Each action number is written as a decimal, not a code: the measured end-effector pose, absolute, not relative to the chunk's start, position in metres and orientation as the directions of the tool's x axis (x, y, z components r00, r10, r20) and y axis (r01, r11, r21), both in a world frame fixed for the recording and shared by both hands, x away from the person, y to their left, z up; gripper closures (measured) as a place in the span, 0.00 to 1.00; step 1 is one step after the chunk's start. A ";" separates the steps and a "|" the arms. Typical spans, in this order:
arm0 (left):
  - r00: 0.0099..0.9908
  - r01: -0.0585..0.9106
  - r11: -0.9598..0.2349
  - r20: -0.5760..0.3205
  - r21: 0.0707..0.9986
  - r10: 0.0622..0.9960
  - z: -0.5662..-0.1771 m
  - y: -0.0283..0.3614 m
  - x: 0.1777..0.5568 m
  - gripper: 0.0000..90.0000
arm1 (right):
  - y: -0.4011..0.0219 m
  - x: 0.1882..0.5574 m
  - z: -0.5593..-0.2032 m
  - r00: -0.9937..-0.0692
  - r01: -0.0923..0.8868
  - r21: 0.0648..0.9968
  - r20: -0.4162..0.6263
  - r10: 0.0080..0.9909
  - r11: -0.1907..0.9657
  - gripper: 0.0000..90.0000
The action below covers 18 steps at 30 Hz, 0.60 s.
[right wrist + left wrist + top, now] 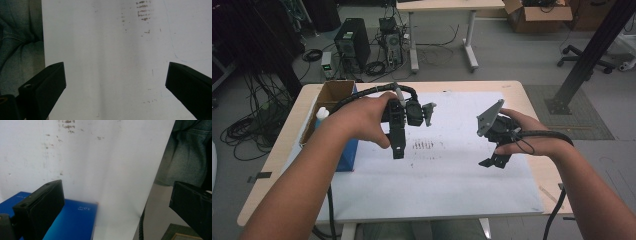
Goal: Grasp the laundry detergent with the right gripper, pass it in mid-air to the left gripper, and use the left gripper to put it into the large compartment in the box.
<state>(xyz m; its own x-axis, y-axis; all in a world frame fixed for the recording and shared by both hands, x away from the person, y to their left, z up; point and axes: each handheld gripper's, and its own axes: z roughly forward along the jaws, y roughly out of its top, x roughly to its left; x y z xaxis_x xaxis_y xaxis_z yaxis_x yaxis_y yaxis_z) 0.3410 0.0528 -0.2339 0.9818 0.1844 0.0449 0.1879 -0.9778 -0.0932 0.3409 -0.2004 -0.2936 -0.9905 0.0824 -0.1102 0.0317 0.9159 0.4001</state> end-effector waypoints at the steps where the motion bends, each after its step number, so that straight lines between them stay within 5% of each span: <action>1: 0.982 0.186 -0.978 0.046 -0.093 0.182 -0.234 0.053 0.342 0.00 | -0.200 0.341 -0.294 -0.991 0.033 0.400 -0.108 0.083 0.916 0.04; 18: 0.982 0.187 -0.978 0.040 -0.088 0.184 -0.236 0.059 0.343 0.00 | -0.193 0.342 -0.296 -0.992 0.026 0.396 -0.103 0.073 0.918 0.04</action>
<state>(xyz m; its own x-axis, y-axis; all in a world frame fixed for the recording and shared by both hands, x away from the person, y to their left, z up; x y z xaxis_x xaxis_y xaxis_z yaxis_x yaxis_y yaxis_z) 0.3428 0.0594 -0.2359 0.9821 0.1841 0.0400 0.1870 -0.9784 -0.0882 0.3424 -0.1931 -0.2959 -0.9920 0.0728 -0.1027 0.0263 0.9178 0.3962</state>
